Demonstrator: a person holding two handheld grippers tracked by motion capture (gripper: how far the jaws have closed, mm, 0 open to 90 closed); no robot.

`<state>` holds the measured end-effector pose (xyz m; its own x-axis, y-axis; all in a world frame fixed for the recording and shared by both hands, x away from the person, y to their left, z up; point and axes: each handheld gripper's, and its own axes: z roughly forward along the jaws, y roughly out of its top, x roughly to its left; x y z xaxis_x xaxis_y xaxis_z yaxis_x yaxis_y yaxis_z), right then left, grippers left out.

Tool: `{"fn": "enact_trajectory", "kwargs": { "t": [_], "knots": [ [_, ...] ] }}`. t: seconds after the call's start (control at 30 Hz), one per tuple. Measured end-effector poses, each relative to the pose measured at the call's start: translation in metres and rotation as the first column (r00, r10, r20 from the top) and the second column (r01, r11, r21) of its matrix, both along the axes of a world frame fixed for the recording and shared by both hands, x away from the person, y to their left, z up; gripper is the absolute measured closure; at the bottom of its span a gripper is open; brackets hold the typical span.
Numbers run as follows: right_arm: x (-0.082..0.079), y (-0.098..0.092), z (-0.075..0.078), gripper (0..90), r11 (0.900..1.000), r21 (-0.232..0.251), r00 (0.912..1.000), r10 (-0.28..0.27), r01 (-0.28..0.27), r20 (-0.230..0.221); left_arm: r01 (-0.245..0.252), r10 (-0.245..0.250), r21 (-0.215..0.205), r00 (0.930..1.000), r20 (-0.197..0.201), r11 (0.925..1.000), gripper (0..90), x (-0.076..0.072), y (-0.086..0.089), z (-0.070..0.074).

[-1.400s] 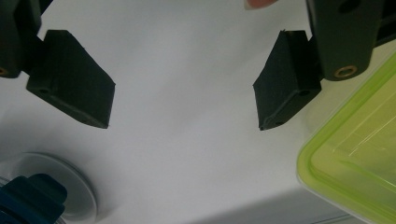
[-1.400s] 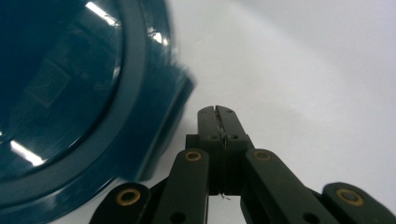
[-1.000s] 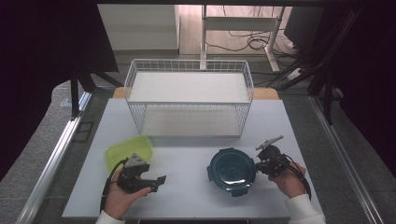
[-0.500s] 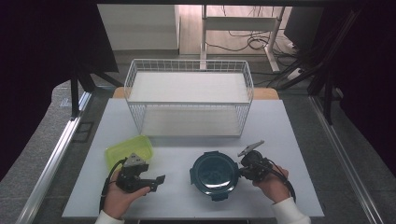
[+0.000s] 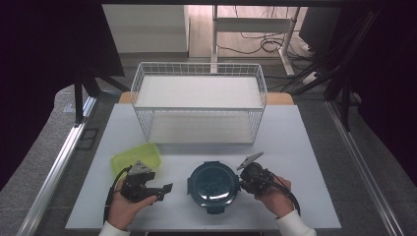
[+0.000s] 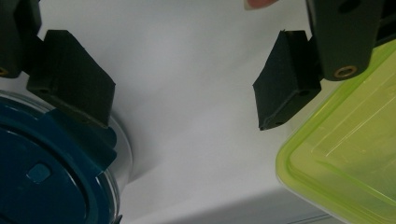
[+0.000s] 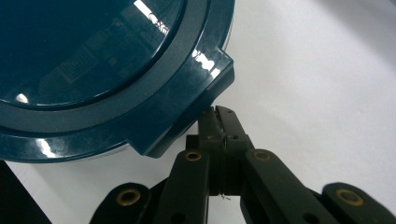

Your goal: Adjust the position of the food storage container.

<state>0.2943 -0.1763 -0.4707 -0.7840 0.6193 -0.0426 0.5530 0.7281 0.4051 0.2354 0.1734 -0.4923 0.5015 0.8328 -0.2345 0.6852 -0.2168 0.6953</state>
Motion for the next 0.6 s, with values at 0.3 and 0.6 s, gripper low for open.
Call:
{"fn": "enact_trajectory", "kwargs": {
  "t": [0.3, 0.6],
  "knots": [
    [-0.002, 0.014, 0.000, 88.9, 0.999, -0.006, 0.9993, 0.037, -0.037, 0.008, -0.018, 0.018, -0.015, 0.9998, 0.008, 0.9997, 19.9, 0.001, 0.007, 0.002],
    [-0.007, 0.014, -0.002, 88.9, 0.998, 0.047, 0.9989, 0.047, -0.047, -0.006, -0.023, 0.023, -0.020, 0.9996, 0.015, 0.9995, 19.9, 0.002, 0.011, 0.004]
  ]
}}
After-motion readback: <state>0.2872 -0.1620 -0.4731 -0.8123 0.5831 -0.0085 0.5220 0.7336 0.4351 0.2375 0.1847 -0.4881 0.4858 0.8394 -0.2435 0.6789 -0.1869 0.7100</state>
